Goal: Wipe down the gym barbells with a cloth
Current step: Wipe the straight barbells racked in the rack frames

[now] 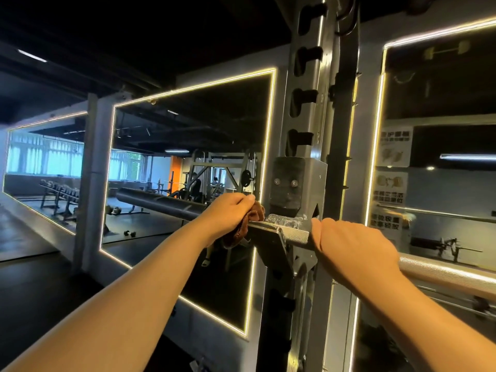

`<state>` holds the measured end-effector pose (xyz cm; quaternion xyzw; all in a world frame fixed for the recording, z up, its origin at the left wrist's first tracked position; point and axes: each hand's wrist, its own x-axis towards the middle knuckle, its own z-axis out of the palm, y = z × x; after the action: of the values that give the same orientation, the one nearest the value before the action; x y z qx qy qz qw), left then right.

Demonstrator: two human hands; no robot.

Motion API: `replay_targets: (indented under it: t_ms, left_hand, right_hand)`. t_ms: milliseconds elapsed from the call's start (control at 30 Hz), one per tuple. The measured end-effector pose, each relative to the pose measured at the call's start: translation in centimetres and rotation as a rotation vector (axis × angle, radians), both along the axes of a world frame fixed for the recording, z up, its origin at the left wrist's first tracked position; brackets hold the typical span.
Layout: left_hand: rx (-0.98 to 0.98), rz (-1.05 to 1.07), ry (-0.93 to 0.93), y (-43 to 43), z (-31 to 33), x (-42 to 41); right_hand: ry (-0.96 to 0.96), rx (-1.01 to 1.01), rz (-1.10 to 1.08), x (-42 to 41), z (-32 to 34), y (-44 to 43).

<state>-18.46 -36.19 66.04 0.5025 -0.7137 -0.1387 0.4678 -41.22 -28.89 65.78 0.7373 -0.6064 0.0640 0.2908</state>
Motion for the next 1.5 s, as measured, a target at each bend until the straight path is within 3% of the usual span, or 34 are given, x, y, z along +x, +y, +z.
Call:
replay_targets:
  t_ms: [167,267,400,467,600,900,967,1067,1133,1233,1300,1400,1500]
  left_hand:
    - [0.110,-0.044,-0.282,-0.4,2.9,-2.1]
    - [0.061,-0.040,-0.576,-0.1,4.1,-3.2]
    - [-0.009,-0.073,-0.713,0.4,4.2,-3.6]
    - [-0.037,-0.117,-0.671,0.7,4.2,-3.2]
    - [-0.108,-0.128,-0.373,0.8,2.7,-1.6]
    - [-0.405,0.230,-0.103,0.7,-3.7,1.2]
    - [-0.406,0.310,-0.164,1.1,-4.9,0.8]
    - [-0.213,0.337,-0.230,1.6,-6.3,-0.1]
    - [-0.217,0.330,-0.051,2.2,-6.0,0.0]
    - [-0.441,0.453,0.293,2.6,-4.0,1.2]
    - [-0.572,0.552,0.377,2.6,-2.2,2.1]
    - [-0.600,0.542,0.211,1.6,-0.8,2.6]
    - [-0.374,0.328,-0.053,-0.3,-2.4,2.9]
  right_hand:
    - [-0.020,-0.030,0.005,0.2,0.0,-0.1]
    - [-0.026,-0.028,-0.014,0.1,-0.1,0.0]
    - [-0.019,-0.024,-0.021,0.0,-0.1,0.0]
    - [-0.010,-0.035,-0.018,0.0,-0.1,0.2]
    - [-0.014,-0.068,0.002,0.0,-0.2,0.6]
    - [0.050,-0.075,0.020,-0.2,-0.2,0.9]
    - [0.054,-0.082,0.018,-0.2,-0.4,0.7]
    - [0.036,-0.083,0.021,-0.3,-0.5,0.8]
    - [0.033,-0.064,0.028,-0.4,-0.5,1.0]
    - [0.015,-0.057,0.053,-0.6,-0.5,1.1]
    - [0.008,-0.043,0.036,-0.7,-0.7,1.2]
    - [0.000,-0.084,0.038,-0.5,-0.9,1.0]
    - [0.006,-0.077,0.008,-0.2,-0.7,1.1]
